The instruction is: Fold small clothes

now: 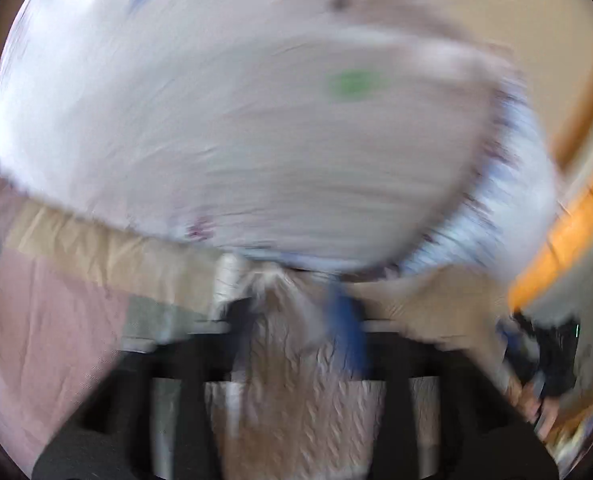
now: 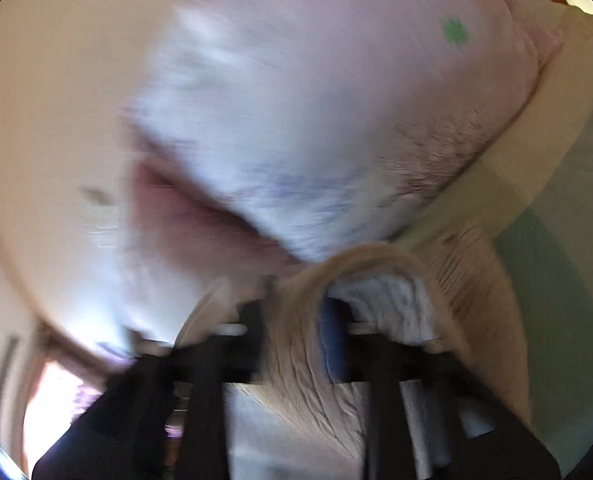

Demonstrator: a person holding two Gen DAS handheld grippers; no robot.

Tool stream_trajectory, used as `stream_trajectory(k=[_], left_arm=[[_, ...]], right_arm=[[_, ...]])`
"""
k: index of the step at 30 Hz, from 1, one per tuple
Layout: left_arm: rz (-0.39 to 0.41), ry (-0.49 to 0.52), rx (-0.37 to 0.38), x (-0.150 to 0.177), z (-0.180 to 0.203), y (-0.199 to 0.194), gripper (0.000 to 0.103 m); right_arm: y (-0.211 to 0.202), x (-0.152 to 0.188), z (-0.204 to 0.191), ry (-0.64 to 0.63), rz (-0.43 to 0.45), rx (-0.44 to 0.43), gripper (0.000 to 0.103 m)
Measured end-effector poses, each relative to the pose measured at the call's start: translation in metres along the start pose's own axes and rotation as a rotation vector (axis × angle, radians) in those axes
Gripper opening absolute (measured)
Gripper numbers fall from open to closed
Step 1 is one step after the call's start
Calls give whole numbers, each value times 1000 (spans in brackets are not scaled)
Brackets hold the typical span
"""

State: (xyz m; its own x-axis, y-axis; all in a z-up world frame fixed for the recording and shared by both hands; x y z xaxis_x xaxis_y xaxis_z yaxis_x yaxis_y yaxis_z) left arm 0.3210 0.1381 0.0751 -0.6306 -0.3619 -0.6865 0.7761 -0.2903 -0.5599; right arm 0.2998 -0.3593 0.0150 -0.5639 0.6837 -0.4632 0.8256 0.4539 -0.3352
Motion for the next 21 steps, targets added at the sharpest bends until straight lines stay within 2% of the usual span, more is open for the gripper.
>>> stream_trajectory(k=[2, 3, 4, 5, 9, 11, 12, 14, 15, 17, 19, 21], left_arm=[[-15, -79, 44, 3, -20, 4, 66], [-34, -97, 70, 10, -31, 2, 68], [-53, -95, 73, 16, -37, 1, 68], [-79, -88, 73, 23, -42, 4, 68], [-209, -131, 94, 49, -55, 26, 66], [-247, -141, 93, 55, -50, 40, 64], [-216, -119, 79, 56, -44, 42, 52], [-257, -153, 107, 61, -36, 55, 23], [-250, -199, 95, 62, -36, 55, 20], [-227, -208, 117, 59, -21, 51, 16], [-186, -204, 219, 51, 15, 38, 14], [-165, -190, 370, 43, 70, 31, 14]], right_arm=[[6, 8, 9, -1, -58, 9, 67], [2, 10, 10, -25, -59, 0, 70], [-7, 12, 12, -65, -35, 17, 77], [-13, 12, 14, -88, -16, 37, 80], [-25, 13, 28, -60, -37, 17, 80], [-31, 14, 30, -71, -45, 16, 80], [-34, 16, 29, -80, -48, 16, 80], [-25, 17, 26, -92, -66, 13, 80], [-27, 18, 29, -91, -74, 11, 80], [-36, 16, 31, -94, -74, 4, 80], [-49, 13, 32, -115, -49, 10, 80], [-61, 6, 31, -145, -8, 30, 80]])
Point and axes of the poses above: each gripper's, at about its wrist camera, not at the fingertips, and y roughly the way its jaws point, z to its right, x to its underside, the point moved 2 cm from there along y, roughly the way its jaws point, and after that the axes turned 6 degrees about z, right-handed, at the moved point
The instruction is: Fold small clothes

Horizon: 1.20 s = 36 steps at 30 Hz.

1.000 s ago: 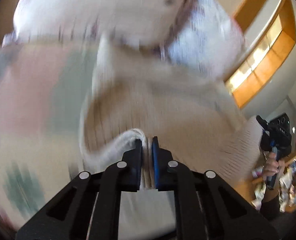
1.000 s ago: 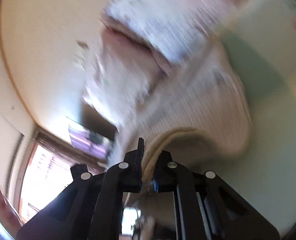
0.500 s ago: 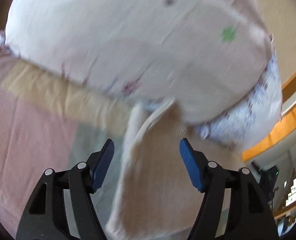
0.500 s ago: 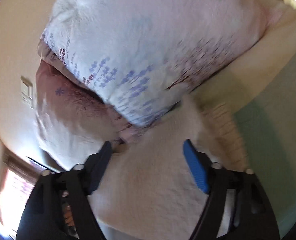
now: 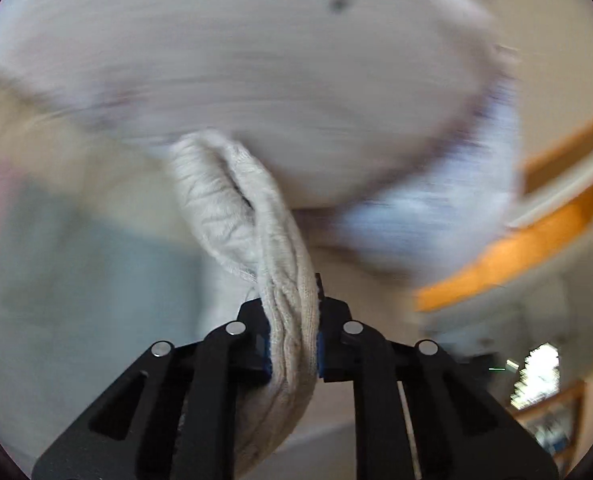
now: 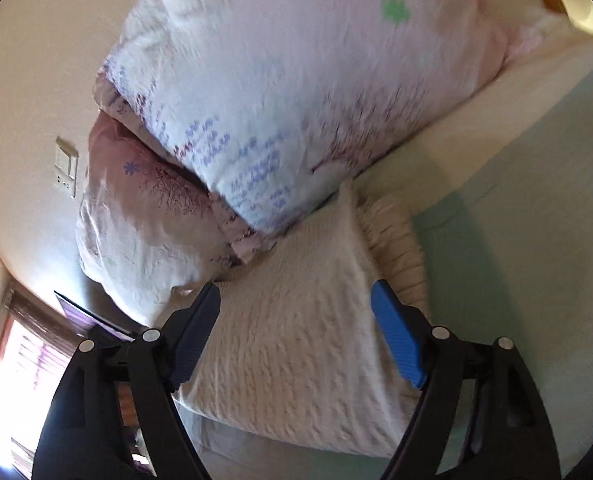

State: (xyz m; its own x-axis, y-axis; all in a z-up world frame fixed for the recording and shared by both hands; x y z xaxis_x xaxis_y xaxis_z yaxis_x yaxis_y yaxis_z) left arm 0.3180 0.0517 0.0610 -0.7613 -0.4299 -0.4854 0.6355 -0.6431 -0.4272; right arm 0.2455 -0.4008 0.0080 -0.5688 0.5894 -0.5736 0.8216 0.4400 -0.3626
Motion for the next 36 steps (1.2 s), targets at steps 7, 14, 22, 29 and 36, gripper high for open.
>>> stream_trajectory(k=[7, 14, 22, 29, 36], left_arm=[[-325, -159, 513, 61, 118, 163, 20], [-67, 68, 259, 52, 102, 113, 82], [-190, 273, -170, 68, 47, 116, 87], [-224, 305, -201, 81, 48, 141, 89], [-225, 297, -206, 84, 46, 171, 96]], right_arm=[[-22, -23, 17, -6, 101, 100, 80], [-24, -37, 41, 58, 1, 52, 85], [36, -34, 39, 47, -223, 120, 73], [47, -56, 41, -25, -118, 242, 11], [41, -31, 43, -8, -246, 195, 86]])
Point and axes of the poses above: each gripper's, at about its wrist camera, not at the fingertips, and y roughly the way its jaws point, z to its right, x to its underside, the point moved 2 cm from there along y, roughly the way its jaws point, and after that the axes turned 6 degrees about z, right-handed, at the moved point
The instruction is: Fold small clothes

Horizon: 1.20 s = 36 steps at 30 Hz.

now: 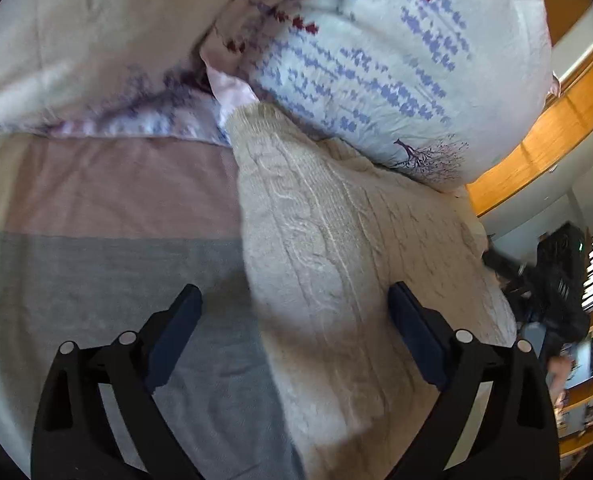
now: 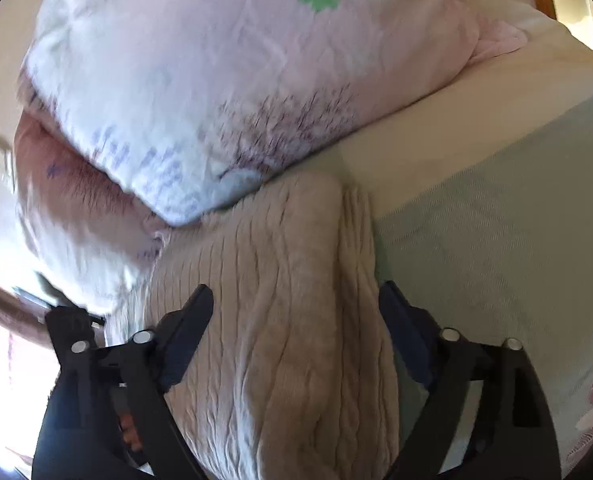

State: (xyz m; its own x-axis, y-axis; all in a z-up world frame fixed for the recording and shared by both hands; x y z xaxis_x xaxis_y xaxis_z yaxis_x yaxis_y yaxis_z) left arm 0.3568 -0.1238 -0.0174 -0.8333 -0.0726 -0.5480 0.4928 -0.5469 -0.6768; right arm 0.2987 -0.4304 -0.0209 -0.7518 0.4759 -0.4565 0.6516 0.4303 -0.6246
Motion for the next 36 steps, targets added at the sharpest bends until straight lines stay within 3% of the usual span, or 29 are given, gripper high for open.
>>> stream_trajectory(k=[1, 2, 3, 4, 5, 8, 10, 12, 14, 15, 17, 18, 20, 21, 23, 25, 28, 29, 33, 35, 36], left_arm=[[6, 0, 8, 0, 3, 3, 94], [4, -1, 33, 0, 7, 8, 78], [-5, -20, 97, 1, 10, 11, 61], [2, -36, 98, 1, 10, 9, 55], [13, -32, 123, 0, 9, 4, 42], [14, 4, 178, -1, -2, -32, 36], [47, 54, 157, 2, -16, -70, 36], [97, 95, 90, 1, -36, -103, 39], [131, 126, -24, -5, -56, -114, 45], [151, 151, -128, -9, -70, -117, 50], [208, 169, -290, -11, -83, -127, 53], [235, 172, -312, -10, -88, -138, 63], [287, 174, -299, -2, -89, -159, 82], [319, 192, -306, 5, -86, -171, 86], [341, 218, -315, 20, -81, -184, 89], [331, 220, -299, 36, -71, -182, 91], [276, 205, -274, 65, -69, -179, 94], [257, 201, -272, 74, -68, -179, 95], [203, 181, -356, 100, -69, -181, 101], [196, 188, -389, 110, -67, -180, 101], [192, 200, -423, 115, -66, -177, 101]], right_arm=[[5, 4, 2, 4, -24, 1, 72], [12, 7, -1, 9, -46, -13, 49], [15, 9, -1, 20, -53, -42, 46], [13, 11, -4, 18, -25, -47, 37], [9, 12, -9, 10, -12, -54, 30], [1, 19, -34, -16, 9, -129, 20], [9, 29, -66, -60, -16, -213, 18], [31, 44, -103, -132, -57, -250, 18], [60, 56, -127, -191, -106, -207, 23], [72, 61, -134, -220, -118, -150, 25], [66, 64, -143, -241, -65, -80, 41], [55, 65, -146, -249, -19, -66, 43], [11, 71, -159, -296, 116, -127, 68], [-2, 75, -163, -302, 145, -169, 74], [-19, 91, -179, -328, 121, -296, 79], [-6, 106, -184, -333, 16, -326, 82], [47, 114, -163, -304, -85, -127, 80], [54, 112, -154, -283, -66, -113, 80], [7, 118, -156, -231, 45, -139, 80], [-23, 135, -157, -290, 138, -58, 96], [-25, 143, -160, -308, 162, -4, 96]])
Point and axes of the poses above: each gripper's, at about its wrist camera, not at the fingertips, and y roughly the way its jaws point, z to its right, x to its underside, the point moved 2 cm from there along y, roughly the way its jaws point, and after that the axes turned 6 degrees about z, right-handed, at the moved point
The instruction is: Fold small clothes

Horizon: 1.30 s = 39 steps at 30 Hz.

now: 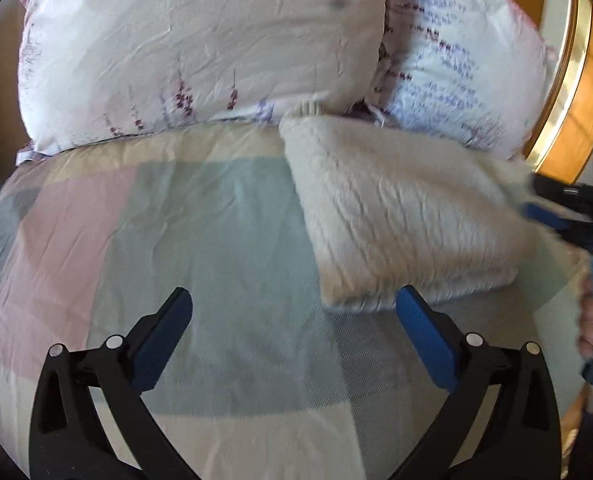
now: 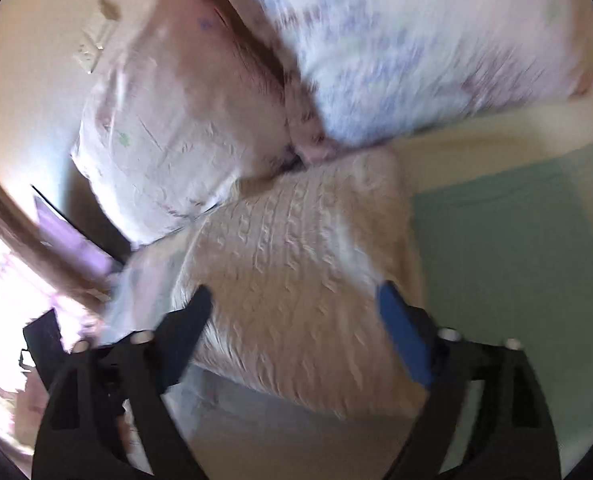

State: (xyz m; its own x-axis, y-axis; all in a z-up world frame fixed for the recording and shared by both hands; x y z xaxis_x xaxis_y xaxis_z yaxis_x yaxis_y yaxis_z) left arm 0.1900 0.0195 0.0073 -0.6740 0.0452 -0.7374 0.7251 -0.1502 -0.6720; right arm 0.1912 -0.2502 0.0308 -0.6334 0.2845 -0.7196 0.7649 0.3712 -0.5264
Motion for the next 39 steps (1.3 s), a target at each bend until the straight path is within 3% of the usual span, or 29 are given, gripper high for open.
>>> stream_trajectory(k=[3, 5, 8, 12, 39], left_arm=[[-28, 62, -58, 10, 13, 8, 101], [-59, 96, -70, 16, 20, 16, 101], [-99, 130, -73, 23, 28, 25, 101], [-105, 116, -56, 25, 29, 29, 101], [-114, 102, -41, 26, 24, 30, 101]], right_arm=[[9, 26, -3, -81, -60, 188, 98], [20, 41, -7, -131, -111, 267, 98], [31, 59, -8, -161, -158, 306, 99], [37, 68, -18, -237, -151, 371, 99], [42, 74, -20, -257, -167, 383, 102]])
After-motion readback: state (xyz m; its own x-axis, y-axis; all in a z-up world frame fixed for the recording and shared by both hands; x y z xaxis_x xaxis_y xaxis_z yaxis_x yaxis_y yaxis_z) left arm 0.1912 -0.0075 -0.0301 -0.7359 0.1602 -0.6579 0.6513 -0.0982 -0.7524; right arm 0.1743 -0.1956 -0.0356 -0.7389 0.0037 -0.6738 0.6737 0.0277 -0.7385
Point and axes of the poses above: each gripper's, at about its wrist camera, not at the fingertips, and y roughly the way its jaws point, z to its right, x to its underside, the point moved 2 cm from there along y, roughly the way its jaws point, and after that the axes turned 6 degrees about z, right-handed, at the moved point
